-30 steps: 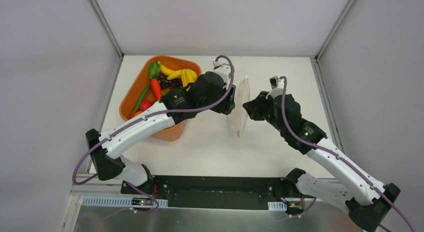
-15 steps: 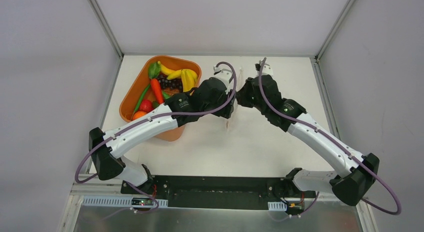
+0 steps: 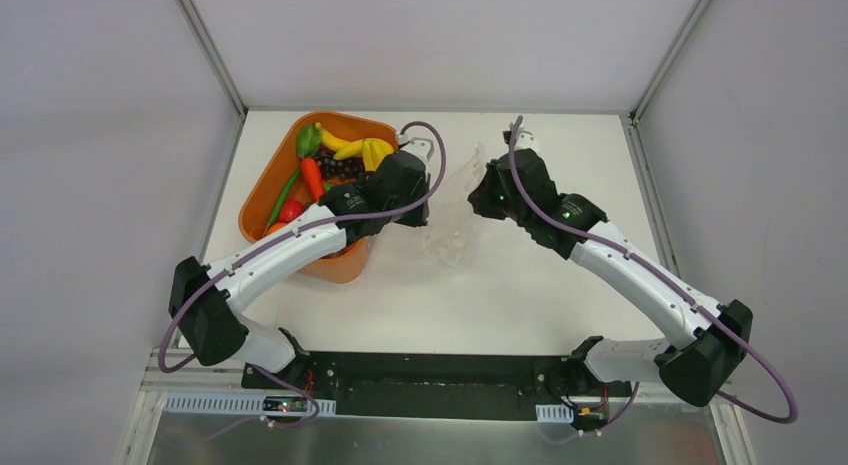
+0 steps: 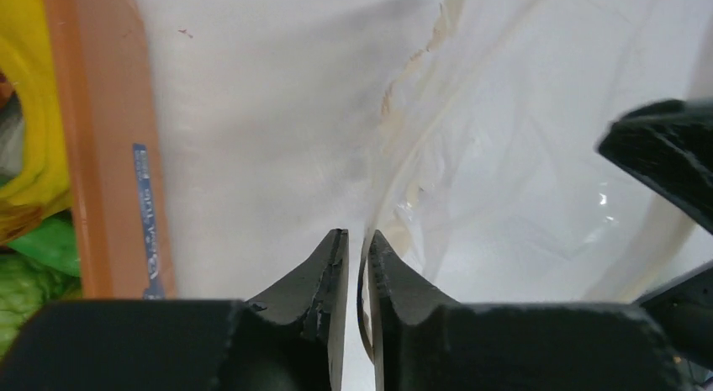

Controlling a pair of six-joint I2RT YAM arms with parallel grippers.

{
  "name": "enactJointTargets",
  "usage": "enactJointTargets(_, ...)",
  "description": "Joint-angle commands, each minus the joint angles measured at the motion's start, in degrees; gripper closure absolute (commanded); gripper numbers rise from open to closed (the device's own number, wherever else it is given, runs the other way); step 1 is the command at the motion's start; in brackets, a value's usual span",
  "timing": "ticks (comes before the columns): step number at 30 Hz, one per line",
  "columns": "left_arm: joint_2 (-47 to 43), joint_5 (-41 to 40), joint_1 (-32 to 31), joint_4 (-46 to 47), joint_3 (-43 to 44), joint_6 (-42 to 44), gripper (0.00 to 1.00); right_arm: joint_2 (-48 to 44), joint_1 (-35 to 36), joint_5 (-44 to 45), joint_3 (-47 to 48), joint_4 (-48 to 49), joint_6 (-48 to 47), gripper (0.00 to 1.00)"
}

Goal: Place the food in the zip-top bag and seal the zipper
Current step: Open the zipper of the food storage bag.

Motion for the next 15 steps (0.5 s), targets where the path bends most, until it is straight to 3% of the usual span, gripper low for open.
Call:
enactJointTargets(1,-2.2,3.2,4.7,1.5,0.2,-0.7,0.87,1.9,-0.2,7.8,6.1,-10.7,-4.4,1.0)
enactJointTargets(8,0.0,2.6,6.9,-1.8,3.4,-0.1,0.91,6.4,-0.3,13.1,18.5,-30.2,-12.7,1.0)
enactJointTargets(15,3.1,10.1,8.8,-0.9,7.5,1.0,0.85,11.3,-0.3,13.1,23.5,-29.3,-11.7,1.0)
